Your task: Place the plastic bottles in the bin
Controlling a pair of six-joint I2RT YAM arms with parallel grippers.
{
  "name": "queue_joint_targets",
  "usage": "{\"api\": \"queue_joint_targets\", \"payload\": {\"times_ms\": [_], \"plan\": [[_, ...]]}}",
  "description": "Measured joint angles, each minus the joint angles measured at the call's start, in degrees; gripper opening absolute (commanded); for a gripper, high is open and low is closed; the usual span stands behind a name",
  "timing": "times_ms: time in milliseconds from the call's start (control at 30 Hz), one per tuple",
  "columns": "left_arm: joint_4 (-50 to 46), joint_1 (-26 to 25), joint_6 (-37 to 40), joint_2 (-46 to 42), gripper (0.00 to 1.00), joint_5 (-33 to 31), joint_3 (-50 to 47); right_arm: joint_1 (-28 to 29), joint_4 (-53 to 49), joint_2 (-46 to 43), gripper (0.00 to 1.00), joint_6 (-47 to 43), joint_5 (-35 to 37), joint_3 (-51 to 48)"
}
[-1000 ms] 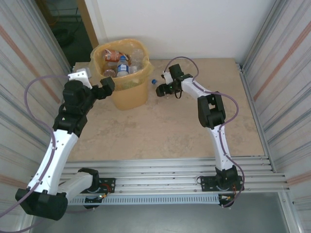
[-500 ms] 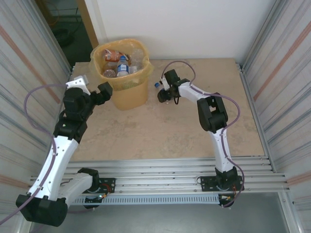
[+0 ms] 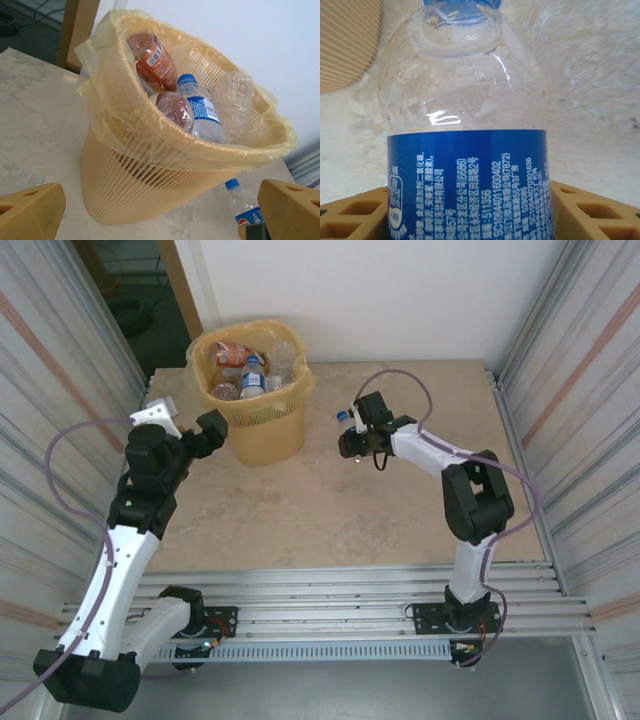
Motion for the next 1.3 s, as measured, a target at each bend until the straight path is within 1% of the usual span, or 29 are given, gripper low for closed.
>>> {"api": "queue_joint_targets", "payload": {"times_ms": [133, 333, 733, 867, 1067, 1300], "plan": [[0.07, 0.0, -0.79, 0.02, 0.99, 1.2, -0.79, 0.0, 1.73, -7.37, 0.42, 1.97, 0.26, -4.39], [0.44, 0.0, -1.31, 0.02, 0.99, 2.54, -1.4, 0.02, 3.06, -15.65, 0.42, 4.04, 0.48, -9.05], [3.02, 0.0, -4.22, 2.14, 0.99, 7.63, -2.38, 0.39, 3.06, -29.53, 0.43, 4.42, 1.38, -13.88], [4.04, -0.39, -4.7, 2.84, 0.99, 8.76, -2.45, 0.39, 3.02, -32.79, 0.43, 4.42, 1.99, -14.93], [5.95, -2.58, -5.05, 4.37, 0.99, 9.6, -2.45, 0.79, 2.93, -36.02, 0.43, 4.42, 1.99, -15.52], [8.48, -7.3, -5.53, 7.34, 0.99, 10.58, -2.43, 2.43, 3.04, -37.4, 0.44, 4.46, 1.9, -15.91]]}}
